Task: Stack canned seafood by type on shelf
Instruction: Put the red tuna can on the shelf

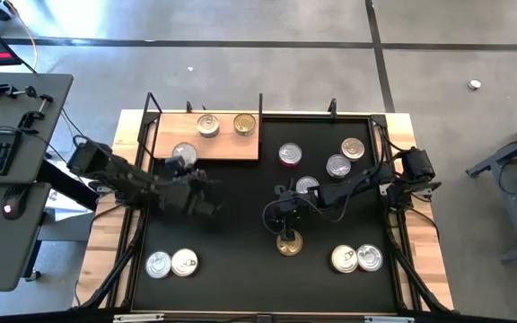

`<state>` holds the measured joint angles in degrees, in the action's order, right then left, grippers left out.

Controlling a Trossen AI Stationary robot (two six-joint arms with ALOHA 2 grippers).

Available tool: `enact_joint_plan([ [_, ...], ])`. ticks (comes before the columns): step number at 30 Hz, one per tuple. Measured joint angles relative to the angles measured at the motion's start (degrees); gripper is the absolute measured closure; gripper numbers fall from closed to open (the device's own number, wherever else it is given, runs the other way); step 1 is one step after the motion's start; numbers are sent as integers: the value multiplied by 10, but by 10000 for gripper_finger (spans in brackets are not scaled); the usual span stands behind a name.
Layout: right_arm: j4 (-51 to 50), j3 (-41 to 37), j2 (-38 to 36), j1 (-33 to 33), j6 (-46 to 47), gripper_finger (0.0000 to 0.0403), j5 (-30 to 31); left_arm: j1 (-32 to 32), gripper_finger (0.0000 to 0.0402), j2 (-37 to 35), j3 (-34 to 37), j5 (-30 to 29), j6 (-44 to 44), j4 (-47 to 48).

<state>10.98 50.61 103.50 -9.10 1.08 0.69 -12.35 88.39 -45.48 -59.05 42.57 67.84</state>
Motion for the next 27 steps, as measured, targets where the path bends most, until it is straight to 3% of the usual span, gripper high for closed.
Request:
enact_joint_plan([
  [8,-4,0,0,0,0,396,0,183,401,-104,34,77,-294,-200],
  [14,-5,0,0,0,0,396,0,304,401,-148,65,156,-444,-282],
  [23,-4,0,0,0,0,396,0,423,400,-147,66,169,-577,-325],
  [27,-4,0,0,0,2,396,0,461,375,-147,66,194,-601,-339],
])
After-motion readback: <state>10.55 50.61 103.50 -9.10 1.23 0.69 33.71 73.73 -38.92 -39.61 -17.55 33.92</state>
